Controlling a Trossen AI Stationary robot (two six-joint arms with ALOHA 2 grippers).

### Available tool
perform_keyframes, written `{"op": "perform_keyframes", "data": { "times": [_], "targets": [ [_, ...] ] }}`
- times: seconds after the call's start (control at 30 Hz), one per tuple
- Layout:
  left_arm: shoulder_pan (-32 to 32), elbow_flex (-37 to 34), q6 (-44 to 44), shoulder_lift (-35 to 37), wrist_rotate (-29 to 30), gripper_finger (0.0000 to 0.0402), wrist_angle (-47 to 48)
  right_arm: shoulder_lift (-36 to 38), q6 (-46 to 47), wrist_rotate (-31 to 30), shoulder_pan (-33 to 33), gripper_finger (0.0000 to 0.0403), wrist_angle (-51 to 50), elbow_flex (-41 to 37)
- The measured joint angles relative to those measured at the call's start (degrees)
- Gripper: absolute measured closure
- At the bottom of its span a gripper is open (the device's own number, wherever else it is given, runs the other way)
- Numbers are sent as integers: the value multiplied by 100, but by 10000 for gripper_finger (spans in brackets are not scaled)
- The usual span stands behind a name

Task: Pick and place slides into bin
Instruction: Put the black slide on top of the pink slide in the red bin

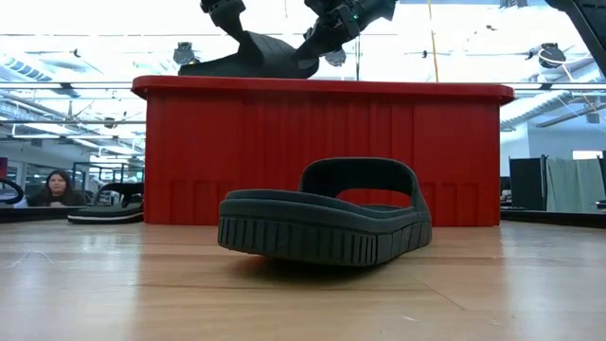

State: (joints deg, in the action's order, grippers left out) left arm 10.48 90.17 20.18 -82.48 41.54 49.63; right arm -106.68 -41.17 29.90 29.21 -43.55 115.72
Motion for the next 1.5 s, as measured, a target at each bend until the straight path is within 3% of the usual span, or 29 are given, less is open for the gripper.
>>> {"op": "perform_keyframes", "data": {
  "times": [0.57,1.07,1.3,1.5],
  "targets": [
    [0,0,-90,-2,-87,401,18,-1,-4,-10,0,381,-4,0],
    [0,0,-101,-9,-154,401,45,-1,-3,-8,2,287,44,0],
    [60,0,-284,-11,-198,401,168,-1,-9,-12,0,271,49,0],
    [70,0,-382,-13,-338,401,213,78,-15,-890,-2,276,42,0]
  ]
}}
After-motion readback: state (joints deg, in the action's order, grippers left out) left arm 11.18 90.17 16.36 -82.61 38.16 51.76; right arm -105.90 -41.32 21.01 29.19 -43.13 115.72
